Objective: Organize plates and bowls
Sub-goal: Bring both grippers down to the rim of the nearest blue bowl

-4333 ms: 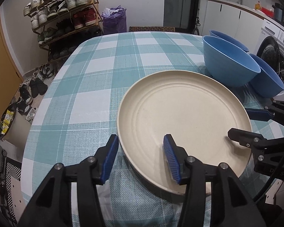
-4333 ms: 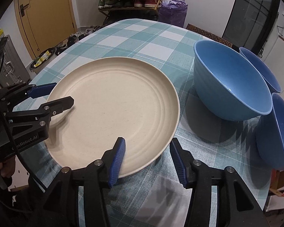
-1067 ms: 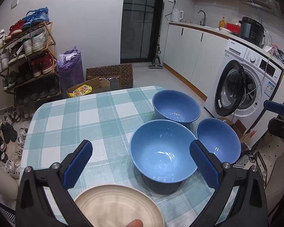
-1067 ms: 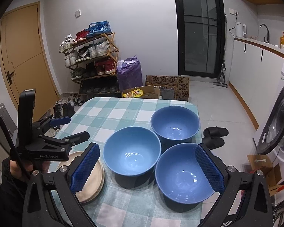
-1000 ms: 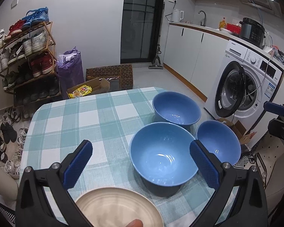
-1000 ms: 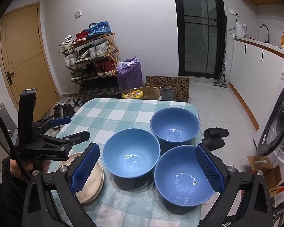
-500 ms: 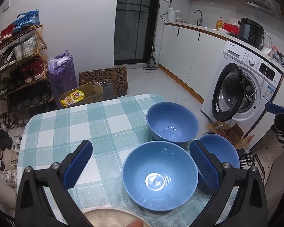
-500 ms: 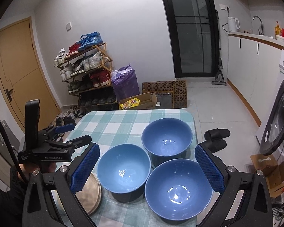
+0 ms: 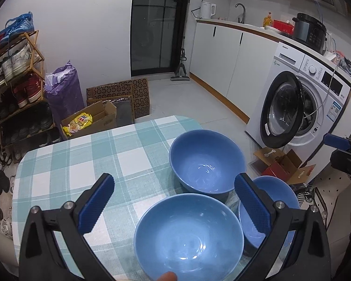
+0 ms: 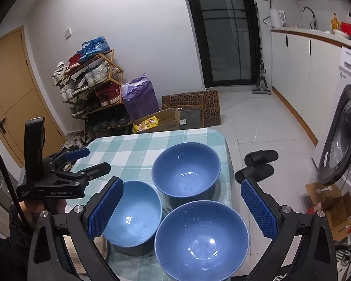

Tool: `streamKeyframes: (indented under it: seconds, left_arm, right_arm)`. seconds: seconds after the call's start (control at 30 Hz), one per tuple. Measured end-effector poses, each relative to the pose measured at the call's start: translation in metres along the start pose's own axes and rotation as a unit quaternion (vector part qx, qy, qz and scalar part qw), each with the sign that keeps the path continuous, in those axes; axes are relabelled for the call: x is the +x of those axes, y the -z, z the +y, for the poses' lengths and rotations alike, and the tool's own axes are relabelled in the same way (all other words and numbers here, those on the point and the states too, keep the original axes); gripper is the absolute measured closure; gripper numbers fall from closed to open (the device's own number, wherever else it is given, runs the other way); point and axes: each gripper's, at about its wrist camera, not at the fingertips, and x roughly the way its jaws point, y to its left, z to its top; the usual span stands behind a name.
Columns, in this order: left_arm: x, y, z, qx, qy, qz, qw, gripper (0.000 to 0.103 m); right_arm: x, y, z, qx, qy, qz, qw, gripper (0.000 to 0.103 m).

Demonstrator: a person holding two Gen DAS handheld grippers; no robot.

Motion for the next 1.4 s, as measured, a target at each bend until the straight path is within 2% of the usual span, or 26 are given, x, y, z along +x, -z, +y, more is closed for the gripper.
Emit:
streamKeyframes:
  seconds: [0.37,0.57,1.03,1.4]
  left_arm:
    - [0.032,-0.009,-0.001,0.001,-0.003,0.014,0.9999,0.0]
    - [0.046,-0.01,0.001,-0.005,0.01,0.023,0.9997,0.0]
    - [0.095,-0.007,0.006,-0.014,-0.003,0.063,0.9979,0.0]
    - [0.124,-0.005,0.005,-0.011,-0.011,0.088,0.996,0.0]
  right_arm:
    - [0.044,-0.003,-0.022,0.023,0.002,0.027,0.999,0.001]
    - [0.068,0.001,-0.024,0.022,0.003,0.043,0.999,0.001]
    - [0.13,0.007,-0.051,0.051,0.005,0.086,0.995,0.001]
    - [0.17,0.014,-0.067,0.062,0.009,0.117,0.991,0.013]
